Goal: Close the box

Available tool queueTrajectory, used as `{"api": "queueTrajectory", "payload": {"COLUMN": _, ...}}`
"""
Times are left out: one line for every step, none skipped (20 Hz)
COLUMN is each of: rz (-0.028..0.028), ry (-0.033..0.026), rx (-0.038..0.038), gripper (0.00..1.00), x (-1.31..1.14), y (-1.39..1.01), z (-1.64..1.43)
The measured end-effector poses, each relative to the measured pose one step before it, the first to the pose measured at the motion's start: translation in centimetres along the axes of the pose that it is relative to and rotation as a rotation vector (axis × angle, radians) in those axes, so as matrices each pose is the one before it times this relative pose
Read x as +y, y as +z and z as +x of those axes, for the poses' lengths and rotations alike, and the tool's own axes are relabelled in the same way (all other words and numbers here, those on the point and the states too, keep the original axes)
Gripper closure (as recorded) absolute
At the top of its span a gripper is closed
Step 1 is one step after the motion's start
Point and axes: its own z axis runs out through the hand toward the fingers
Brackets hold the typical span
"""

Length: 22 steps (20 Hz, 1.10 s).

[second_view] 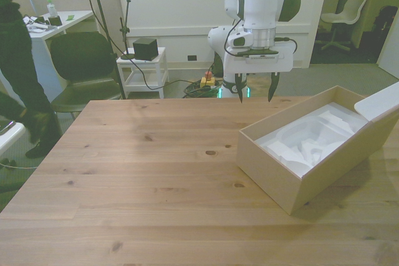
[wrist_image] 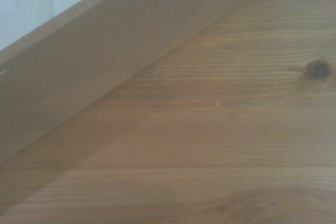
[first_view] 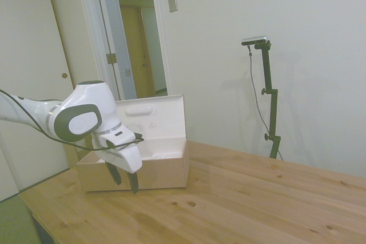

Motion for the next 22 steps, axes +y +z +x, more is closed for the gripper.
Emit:
{"api": "queueTrajectory", "payload": {"rz": -0.00077, "ry": -0.00238, "rx": -0.00013, "gripper": 0.00, "x": -0.029, "y": 0.026, "z": -0.009}}
{"api": "queueTrajectory", "payload": {"rz": -0.00019, "ry": -0.00943, "rx": -0.00088, "gripper": 0.00, "x": -0.091, "y": 0.030, "z": -0.099}}
{"api": "queueTrajectory", "payload": {"rz": 0.00066, "ry": -0.00246, "rx": 0.00036, "gripper": 0.00, "x": -0.054, "y": -0.031, "z": -0.032}}
{"api": "queueTrajectory", "payload": {"rz": 0.00315, "ry": -0.00240, "rx": 0.00270, "gripper": 0.00, "x": -0.111, "y": -0.176, "z": -0.014}}
{"api": "queueTrajectory", "payload": {"rz": 0.00518, "ry": -0.00216, "rx": 0.00476, "gripper": 0.00, "x": -0.146, "y": -0.352, "z": 0.031}}
{"api": "queueTrajectory", "payload": {"rz": 0.00697, "ry": -0.00343, "rx": 0.00636, "gripper": 0.00, "x": -0.210, "y": -0.533, "z": 0.040}}
{"api": "queueTrajectory", "payload": {"rz": 0.00745, "ry": -0.00498, "rx": 0.00730, "gripper": 0.00, "x": -0.241, "y": -0.627, "z": 0.008}}
{"api": "queueTrajectory", "payload": {"rz": 0.00605, "ry": -0.00568, "rx": 0.00615, "gripper": 0.00, "x": -0.282, "y": -0.700, "z": -0.023}}
{"api": "queueTrajectory", "payload": {"rz": 0.00663, "ry": -0.00589, "rx": 0.00678, "gripper": 0.00, "x": -0.332, "y": -0.797, "z": -0.031}}
{"api": "queueTrajectory", "payload": {"rz": 0.00759, "ry": -0.00743, "rx": 0.00763, "gripper": 0.00, "x": -0.413, "y": -0.824, "z": -0.056}}
{"api": "queueTrajectory", "payload": {"rz": 0.00847, "ry": -0.00923, "rx": 0.00860, "gripper": 0.00, "x": -0.513, "y": -0.824, "z": -0.064}}
{"api": "queueTrajectory", "payload": {"rz": 0.00940, "ry": -0.01016, "rx": 0.01105, "gripper": 0.00, "x": -0.600, "y": -0.880, "z": -0.038}}
{"api": "queueTrajectory", "payload": {"rz": 0.00778, "ry": -0.01085, "rx": 0.01060, "gripper": 0.00, "x": -0.664, "y": -0.911, "z": -0.050}}
{"api": "queueTrajectory", "payload": {"rz": 0.00880, "ry": -0.01058, "rx": 0.01133, "gripper": 0.00, "x": -0.708, "y": -0.952, "z": -0.044}}
{"api": "queueTrajectory", "payload": {"rz": 0.00699, "ry": -0.01097, "rx": 0.01004, "gripper": 0.00, "x": -0.721, "y": -0.985, "z": -0.042}}
{"api": "queueTrajectory", "payload": {"rz": 0.00852, "ry": -0.01081, "rx": 0.01245, "gripper": 0.00, "x": -0.792, "y": -1.058, "z": 0.027}}
{"api": "queueTrajectory", "payload": {"rz": 0.00620, "ry": -0.01059, "rx": 0.01054, "gripper": 0.00, "x": -0.771, "y": -0.991, "z": 0.068}}
{"api": "queueTrajectory", "payload": {"rz": 0.00454, "ry": -0.01130, "rx": 0.01199, "gripper": 0.00, "x": -0.846, "y": -0.927, "z": 0.069}}
{"api": "queueTrajectory", "payload": {"rz": 0.00070, "ry": -0.00911, "rx": 0.01582, "gripper": 0.00, "x": -0.932, "y": -0.776, "z": 0.099}}
{"api": "queueTrajectory", "payload": {"rz": -0.00085, "ry": -0.00864, "rx": 0.01517, "gripper": 0.00, "x": -0.921, "y": -0.586, "z": 0.118}}
{"api": "queueTrajectory", "payload": {"rz": -0.00373, "ry": -0.00958, "rx": 0.01044, "gripper": 0.00, "x": -0.944, "y": -0.393, "z": 0.112}}
{"api": "queueTrajectory", "payload": {"rz": -0.00676, "ry": -0.01098, "rx": 0.01434, "gripper": 0.00, "x": -0.969, "y": -0.331, "z": 0.166}}
